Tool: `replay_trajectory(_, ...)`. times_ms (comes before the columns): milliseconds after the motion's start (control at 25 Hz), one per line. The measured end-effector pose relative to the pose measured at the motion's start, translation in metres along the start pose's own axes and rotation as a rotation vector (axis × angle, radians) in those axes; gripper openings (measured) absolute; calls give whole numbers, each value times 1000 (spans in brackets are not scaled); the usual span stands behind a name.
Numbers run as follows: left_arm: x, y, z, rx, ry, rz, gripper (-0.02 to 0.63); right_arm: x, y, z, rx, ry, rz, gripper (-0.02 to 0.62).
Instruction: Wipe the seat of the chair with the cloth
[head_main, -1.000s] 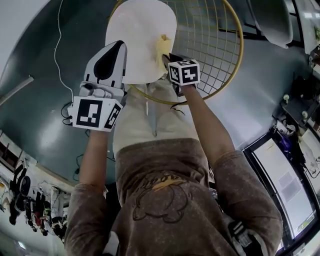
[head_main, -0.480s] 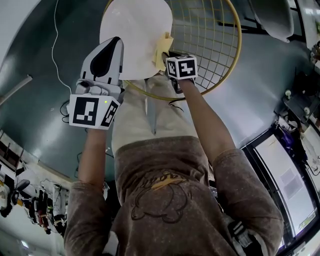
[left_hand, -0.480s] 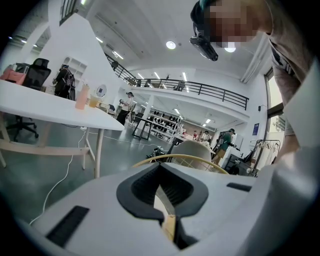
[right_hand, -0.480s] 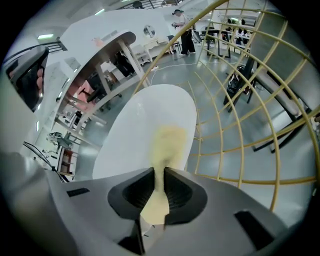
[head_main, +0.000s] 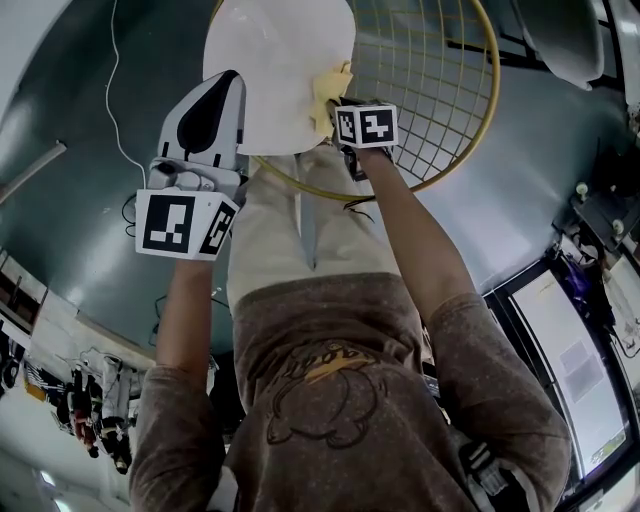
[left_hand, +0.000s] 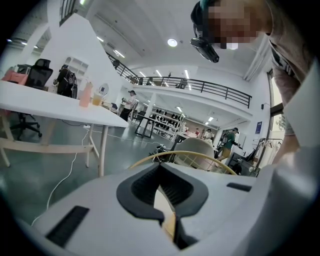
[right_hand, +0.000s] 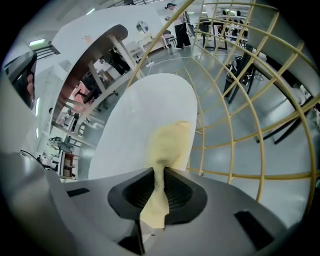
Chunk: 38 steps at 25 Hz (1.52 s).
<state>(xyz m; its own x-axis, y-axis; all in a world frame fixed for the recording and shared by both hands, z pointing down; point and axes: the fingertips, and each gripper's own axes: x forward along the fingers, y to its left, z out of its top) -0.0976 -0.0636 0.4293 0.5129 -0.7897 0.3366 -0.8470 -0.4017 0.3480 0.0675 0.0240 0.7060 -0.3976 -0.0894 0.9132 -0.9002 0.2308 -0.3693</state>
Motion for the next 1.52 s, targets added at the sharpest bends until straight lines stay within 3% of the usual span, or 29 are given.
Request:
replay_trajectory(240, 2, 6, -4, -9, 3, 21, 9, 6, 5, 2, 48, -16, 27, 69)
replay_trajectory(400, -3, 13, -4, -6, 6, 28, 9, 14, 29, 1, 73, -3, 89, 69)
replay_trajectory(1000, -19, 39, -6, -11, 13, 47, 9, 47, 123, 3, -39, 16, 217, 69)
replay_trajectory(1280, -27, 47, -7, -13, 15, 59, 9, 56, 145, 4, -86, 18, 232, 69)
replay_trajectory(1520, -35, 55, -9, -14, 20, 72, 9, 61, 176, 3, -127, 29, 300, 69)
